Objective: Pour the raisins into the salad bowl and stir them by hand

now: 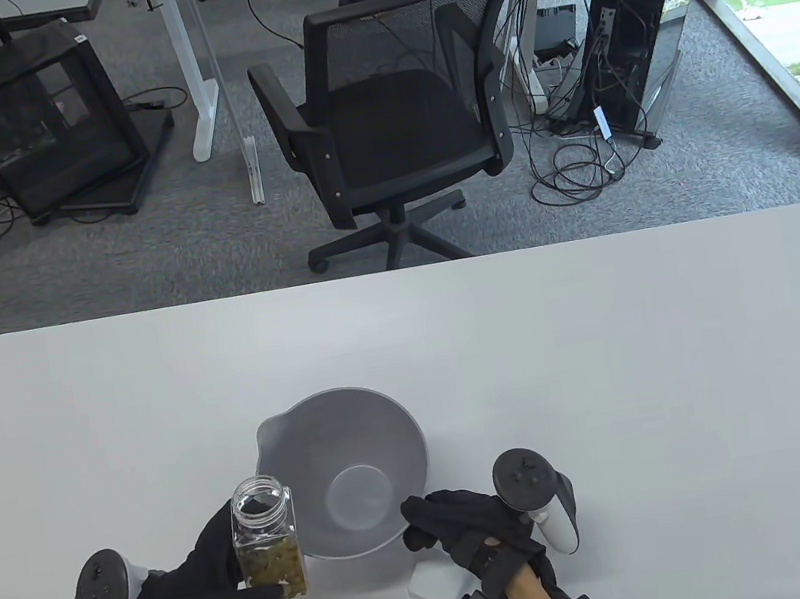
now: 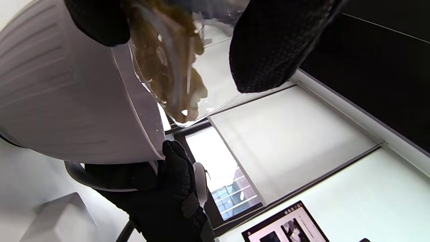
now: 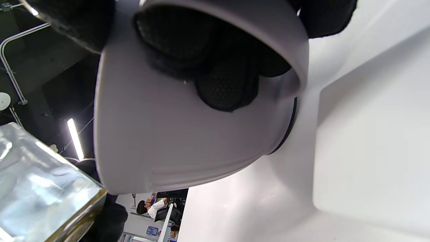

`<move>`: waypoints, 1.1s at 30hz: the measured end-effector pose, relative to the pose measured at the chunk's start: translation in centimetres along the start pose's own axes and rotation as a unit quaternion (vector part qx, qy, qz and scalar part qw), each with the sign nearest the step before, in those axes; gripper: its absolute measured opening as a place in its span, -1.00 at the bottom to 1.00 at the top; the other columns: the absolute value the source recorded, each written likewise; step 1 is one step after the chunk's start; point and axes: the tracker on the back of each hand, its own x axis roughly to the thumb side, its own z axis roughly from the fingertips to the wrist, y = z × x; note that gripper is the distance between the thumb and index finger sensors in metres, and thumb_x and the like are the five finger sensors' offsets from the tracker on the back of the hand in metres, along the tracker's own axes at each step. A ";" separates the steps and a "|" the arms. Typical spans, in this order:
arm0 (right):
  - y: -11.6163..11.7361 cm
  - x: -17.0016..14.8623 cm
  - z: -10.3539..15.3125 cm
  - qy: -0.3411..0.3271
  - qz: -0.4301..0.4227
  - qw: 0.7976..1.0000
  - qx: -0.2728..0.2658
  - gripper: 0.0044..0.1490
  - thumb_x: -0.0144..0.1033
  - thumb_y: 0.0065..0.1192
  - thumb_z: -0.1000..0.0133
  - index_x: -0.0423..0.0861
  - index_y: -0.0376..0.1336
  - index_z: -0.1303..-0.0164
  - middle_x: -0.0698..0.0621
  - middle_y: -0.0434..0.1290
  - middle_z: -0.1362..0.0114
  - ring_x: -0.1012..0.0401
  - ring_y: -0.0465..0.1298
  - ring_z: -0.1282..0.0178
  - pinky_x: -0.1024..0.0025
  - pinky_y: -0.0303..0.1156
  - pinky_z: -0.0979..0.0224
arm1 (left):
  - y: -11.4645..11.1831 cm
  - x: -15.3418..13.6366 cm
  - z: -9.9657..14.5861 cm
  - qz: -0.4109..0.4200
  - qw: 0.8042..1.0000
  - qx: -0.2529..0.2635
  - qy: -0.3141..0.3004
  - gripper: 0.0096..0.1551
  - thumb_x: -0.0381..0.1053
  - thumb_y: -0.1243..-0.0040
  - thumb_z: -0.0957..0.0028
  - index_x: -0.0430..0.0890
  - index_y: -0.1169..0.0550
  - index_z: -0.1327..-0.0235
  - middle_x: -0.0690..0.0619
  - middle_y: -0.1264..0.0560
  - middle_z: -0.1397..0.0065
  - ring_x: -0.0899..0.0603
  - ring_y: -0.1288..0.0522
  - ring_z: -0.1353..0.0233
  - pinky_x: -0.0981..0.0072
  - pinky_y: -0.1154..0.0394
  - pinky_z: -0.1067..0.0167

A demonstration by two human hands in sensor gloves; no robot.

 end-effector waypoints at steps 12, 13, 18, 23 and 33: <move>-0.5 -0.8 0.1 0.006 -0.022 1.000 0.000 -0.33 0.35 0.00 -0.19 -0.08 0.43 0.29 -0.19 0.58 -0.12 -0.17 0.34 -0.43 -0.30 0.19 -0.43 | 1.1 4.0 -2.6 -0.247 0.967 0.040 0.051 0.15 0.11 -0.53 -0.06 0.05 -0.02 -0.70 -0.40 -0.19 -0.62 -0.57 -0.38 -0.44 -0.64 -0.32 -0.30; -0.5 -0.7 0.1 0.006 -0.022 1.000 0.002 -0.33 0.35 0.00 -0.19 -0.08 0.43 0.29 -0.20 0.58 -0.12 -0.17 0.34 -0.43 -0.30 0.19 -0.43 | 0.8 4.5 -3.3 -0.254 0.965 0.042 0.043 0.17 0.08 -0.53 -0.07 0.06 0.02 -0.70 -0.39 -0.15 -0.65 -0.59 -0.38 -0.45 -0.57 -0.36 -0.31; -0.5 -0.8 0.1 0.006 -0.027 1.000 0.005 -0.32 0.35 0.00 -0.20 -0.08 0.43 0.28 -0.21 0.57 -0.13 -0.18 0.34 -0.43 -0.31 0.19 -0.42 | -0.3 6.7 -6.5 -0.320 0.947 0.026 0.009 0.26 0.02 -0.53 -0.06 -0.20 0.09 -0.69 -0.52 -0.01 -0.65 -0.56 -0.36 -0.46 -0.48 -0.34 -0.38; -0.5 -0.8 0.1 0.006 -0.028 1.000 0.005 -0.33 0.35 0.00 -0.20 -0.08 0.43 0.27 -0.21 0.57 -0.14 -0.17 0.34 -0.43 -0.31 0.19 -0.42 | -1.0 7.1 -8.1 -0.332 0.943 0.032 0.006 0.28 0.06 -0.52 -0.07 -0.25 0.08 -0.68 -0.55 0.00 -0.64 -0.53 -0.36 -0.45 -0.44 -0.33 -0.40; -0.5 -0.9 0.2 0.006 -0.036 0.999 0.008 -0.33 0.35 0.00 -0.20 -0.08 0.42 0.26 -0.21 0.56 -0.15 -0.17 0.33 -0.44 -0.32 0.19 -0.42 | -2.0 5.8 -8.5 -0.344 0.937 0.065 -0.012 0.26 0.09 -0.54 -0.04 -0.26 0.03 -0.68 -0.51 -0.04 -0.64 -0.50 -0.40 -0.43 -0.43 -0.35 -0.38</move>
